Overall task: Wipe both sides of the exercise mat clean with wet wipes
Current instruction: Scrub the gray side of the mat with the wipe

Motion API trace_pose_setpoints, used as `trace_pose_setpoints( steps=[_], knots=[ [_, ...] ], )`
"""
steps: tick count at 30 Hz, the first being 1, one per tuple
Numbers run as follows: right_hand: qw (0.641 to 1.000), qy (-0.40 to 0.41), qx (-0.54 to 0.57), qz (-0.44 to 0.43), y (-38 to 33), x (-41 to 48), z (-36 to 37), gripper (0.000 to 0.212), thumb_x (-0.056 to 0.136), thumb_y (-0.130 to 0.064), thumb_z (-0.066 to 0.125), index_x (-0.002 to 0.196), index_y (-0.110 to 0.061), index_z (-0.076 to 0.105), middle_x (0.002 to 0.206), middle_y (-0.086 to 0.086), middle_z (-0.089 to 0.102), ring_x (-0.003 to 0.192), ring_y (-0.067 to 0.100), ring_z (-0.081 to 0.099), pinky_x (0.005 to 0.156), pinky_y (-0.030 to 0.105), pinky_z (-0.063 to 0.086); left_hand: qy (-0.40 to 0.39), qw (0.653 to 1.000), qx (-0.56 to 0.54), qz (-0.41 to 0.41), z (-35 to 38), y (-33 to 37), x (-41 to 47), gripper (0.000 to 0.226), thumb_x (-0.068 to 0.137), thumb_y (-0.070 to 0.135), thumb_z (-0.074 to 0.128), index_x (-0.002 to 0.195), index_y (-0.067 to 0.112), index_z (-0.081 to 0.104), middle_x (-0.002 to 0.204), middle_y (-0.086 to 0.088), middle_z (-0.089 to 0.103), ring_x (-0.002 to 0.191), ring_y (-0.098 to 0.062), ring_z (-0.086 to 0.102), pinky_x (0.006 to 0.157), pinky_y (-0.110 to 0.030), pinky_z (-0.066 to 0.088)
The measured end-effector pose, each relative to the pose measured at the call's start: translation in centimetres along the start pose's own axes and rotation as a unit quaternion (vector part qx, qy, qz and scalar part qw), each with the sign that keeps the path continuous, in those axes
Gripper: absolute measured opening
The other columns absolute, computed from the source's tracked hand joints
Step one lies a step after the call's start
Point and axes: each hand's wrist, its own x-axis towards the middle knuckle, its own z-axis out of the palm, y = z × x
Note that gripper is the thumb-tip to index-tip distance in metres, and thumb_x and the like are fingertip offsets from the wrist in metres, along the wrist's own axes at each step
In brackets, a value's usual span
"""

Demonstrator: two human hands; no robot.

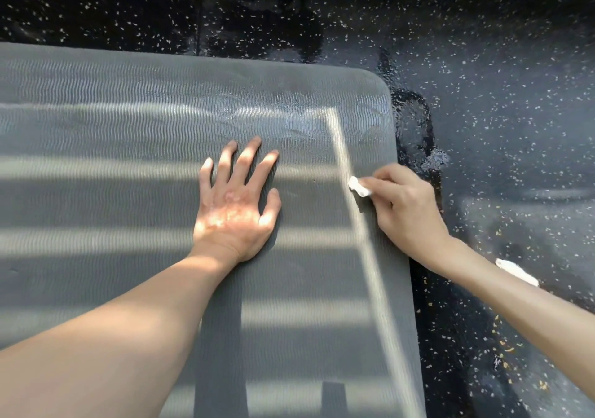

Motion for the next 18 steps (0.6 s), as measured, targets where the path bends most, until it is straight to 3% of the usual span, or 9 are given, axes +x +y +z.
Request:
trace_pose_setpoints(
  steps=[7, 12, 18],
  knots=[
    [0.996, 0.065, -0.020, 0.054, 1.9, 5.2, 1.0, 0.015, 0.089, -0.004, 0.061, 0.091, -0.003, 0.076, 0.077, 0.014, 0.059, 0.069, 0.033, 0.057, 0.060, 0.037, 0.045, 0.004, 1.000, -0.003, -0.001, 0.1, 0.0, 0.0, 0.060, 0.089, 0.045, 0.031, 0.146, 0.030, 0.039, 0.158, 0.002, 0.029, 0.146, -0.027, 0.019, 0.118, -0.050, 0.009],
    [0.999, -0.027, 0.030, -0.021, -0.7, -0.9, -0.3, 0.018, 0.088, -0.006, 0.057, 0.089, -0.002, 0.075, 0.075, 0.012, 0.058, 0.065, 0.027, 0.054, 0.059, 0.035, 0.043, 0.007, 1.000, -0.005, -0.002, 0.1, -0.1, 0.0, 0.059, 0.089, 0.045, 0.032, 0.146, 0.030, 0.040, 0.158, 0.003, 0.029, 0.146, -0.027, 0.020, 0.118, -0.049, 0.010],
    [0.996, 0.059, -0.022, 0.058, 2.5, 4.7, 0.3, 0.011, 0.088, -0.005, 0.066, 0.092, -0.004, 0.076, 0.077, 0.013, 0.059, 0.066, 0.030, 0.057, 0.059, 0.035, 0.044, 0.012, 1.000, -0.010, -0.004, 0.2, 0.0, 0.0, 0.060, 0.089, 0.045, 0.032, 0.146, 0.031, 0.039, 0.158, 0.003, 0.029, 0.146, -0.026, 0.019, 0.118, -0.048, 0.008]
  ],
)
